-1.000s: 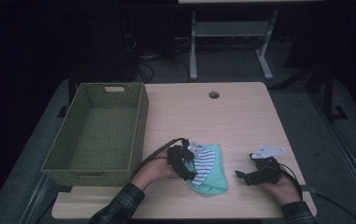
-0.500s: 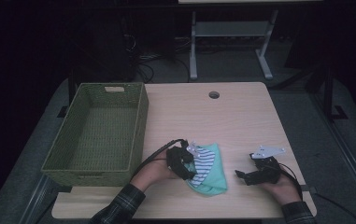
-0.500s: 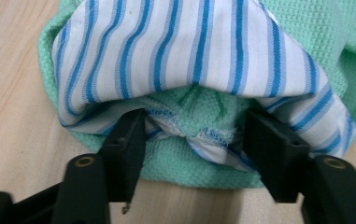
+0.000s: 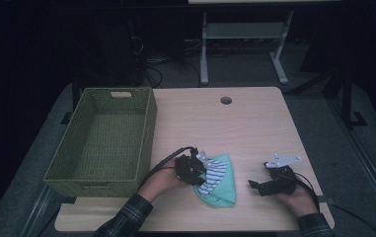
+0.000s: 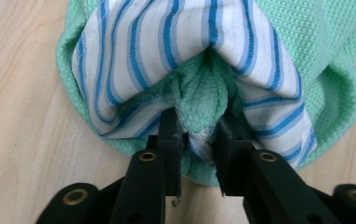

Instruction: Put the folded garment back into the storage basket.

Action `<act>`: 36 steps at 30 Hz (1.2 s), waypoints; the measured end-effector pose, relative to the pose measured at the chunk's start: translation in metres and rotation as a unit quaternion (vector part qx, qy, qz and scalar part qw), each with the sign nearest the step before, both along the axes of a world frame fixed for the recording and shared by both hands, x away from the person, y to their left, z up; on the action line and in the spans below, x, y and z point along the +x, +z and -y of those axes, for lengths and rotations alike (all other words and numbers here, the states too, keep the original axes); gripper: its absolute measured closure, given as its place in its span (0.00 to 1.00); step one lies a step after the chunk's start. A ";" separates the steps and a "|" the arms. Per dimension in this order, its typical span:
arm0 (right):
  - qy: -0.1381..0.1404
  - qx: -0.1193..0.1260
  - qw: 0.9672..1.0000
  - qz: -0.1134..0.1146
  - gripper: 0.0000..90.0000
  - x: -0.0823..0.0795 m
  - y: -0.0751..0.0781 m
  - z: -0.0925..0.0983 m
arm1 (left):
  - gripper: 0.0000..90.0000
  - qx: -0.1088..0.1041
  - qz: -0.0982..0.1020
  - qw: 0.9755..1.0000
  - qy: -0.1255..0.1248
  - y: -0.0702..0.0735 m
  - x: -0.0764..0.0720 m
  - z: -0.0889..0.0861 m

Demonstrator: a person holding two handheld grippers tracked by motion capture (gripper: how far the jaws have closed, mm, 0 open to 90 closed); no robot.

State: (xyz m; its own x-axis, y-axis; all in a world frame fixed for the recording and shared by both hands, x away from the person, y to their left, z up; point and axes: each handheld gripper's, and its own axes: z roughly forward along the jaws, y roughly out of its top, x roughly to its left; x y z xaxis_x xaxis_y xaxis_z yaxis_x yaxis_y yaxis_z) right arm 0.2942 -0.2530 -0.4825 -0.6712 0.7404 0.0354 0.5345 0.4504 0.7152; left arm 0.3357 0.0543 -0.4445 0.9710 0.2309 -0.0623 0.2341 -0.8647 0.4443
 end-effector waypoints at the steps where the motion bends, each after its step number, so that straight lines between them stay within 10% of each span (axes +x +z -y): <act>1: 0.000 0.000 1.000 0.000 0.09 0.000 0.000 0.000 | 0.84 0.001 -0.002 1.000 0.003 0.000 0.000 0.000; 36: -0.002 0.000 1.000 -0.002 0.08 0.000 0.000 0.000 | 0.86 -0.081 -0.011 0.995 0.059 0.060 0.010 -0.021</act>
